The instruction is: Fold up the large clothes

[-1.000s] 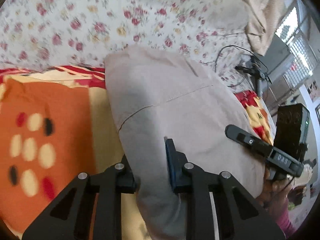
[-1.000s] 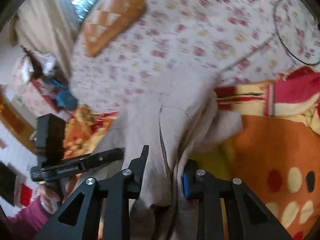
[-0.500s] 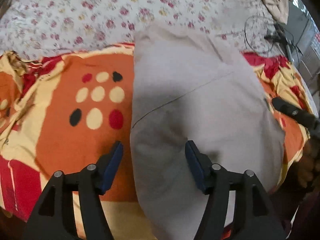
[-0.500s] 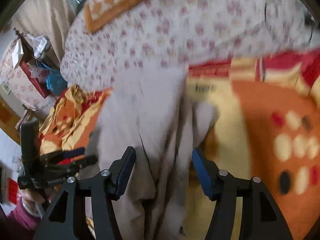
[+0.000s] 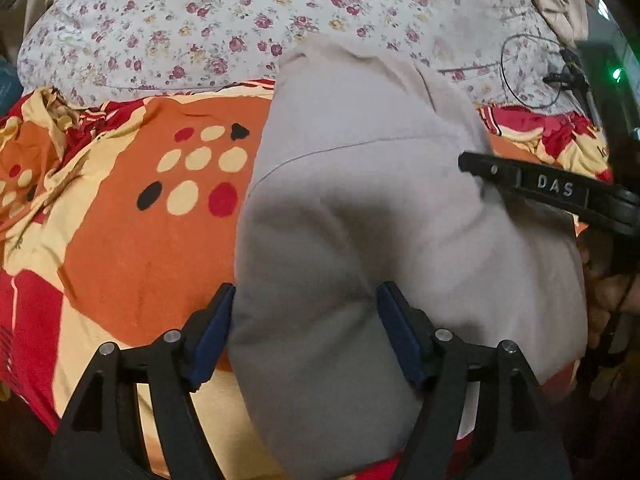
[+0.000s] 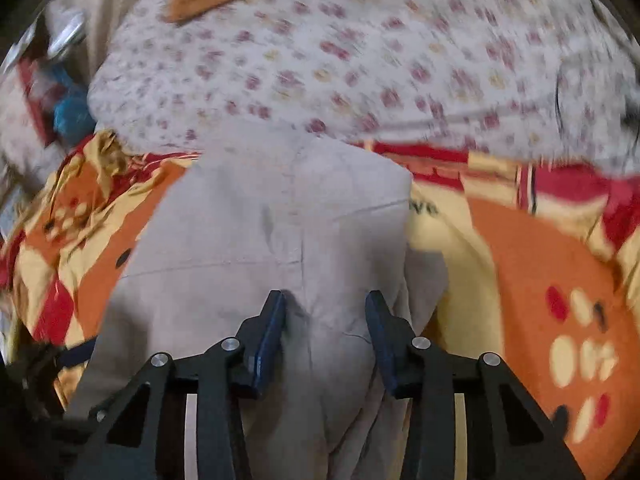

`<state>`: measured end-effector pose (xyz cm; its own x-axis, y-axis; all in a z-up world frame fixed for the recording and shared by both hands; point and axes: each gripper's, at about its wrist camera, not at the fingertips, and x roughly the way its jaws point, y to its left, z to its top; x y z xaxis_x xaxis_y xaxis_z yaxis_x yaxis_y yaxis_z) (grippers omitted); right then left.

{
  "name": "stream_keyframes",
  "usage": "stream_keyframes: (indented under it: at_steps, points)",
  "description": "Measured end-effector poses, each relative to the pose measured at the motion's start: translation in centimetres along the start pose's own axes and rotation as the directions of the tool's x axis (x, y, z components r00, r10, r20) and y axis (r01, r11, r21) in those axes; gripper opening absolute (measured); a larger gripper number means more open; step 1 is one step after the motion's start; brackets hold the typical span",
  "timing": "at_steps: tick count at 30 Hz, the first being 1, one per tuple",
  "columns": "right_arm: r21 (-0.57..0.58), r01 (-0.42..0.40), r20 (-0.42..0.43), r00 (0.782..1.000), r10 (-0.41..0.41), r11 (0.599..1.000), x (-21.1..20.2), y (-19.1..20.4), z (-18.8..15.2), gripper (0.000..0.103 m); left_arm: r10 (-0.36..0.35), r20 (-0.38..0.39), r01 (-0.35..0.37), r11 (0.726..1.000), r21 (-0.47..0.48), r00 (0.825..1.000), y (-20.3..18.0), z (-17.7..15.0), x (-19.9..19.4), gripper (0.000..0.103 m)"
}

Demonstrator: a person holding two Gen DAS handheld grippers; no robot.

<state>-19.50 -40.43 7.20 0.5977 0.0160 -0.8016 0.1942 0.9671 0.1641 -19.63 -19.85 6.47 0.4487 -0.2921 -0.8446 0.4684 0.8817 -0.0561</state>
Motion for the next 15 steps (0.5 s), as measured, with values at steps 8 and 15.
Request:
stream_keyframes:
  at_steps: [8,15]
  points:
    - [0.025,0.000,0.042,0.999,-0.001,1.000,-3.7,-0.3,-1.2,0.047,0.032,0.029,-0.032,0.999,0.011,0.999,-0.4,-0.1,-0.8,0.072]
    - [0.003,0.040,0.127,0.991,-0.040,0.999,-8.3,1.7,-3.9,0.061,0.074,0.118,-0.077,0.997,0.021,0.990,-0.8,0.0,-2.8,0.072]
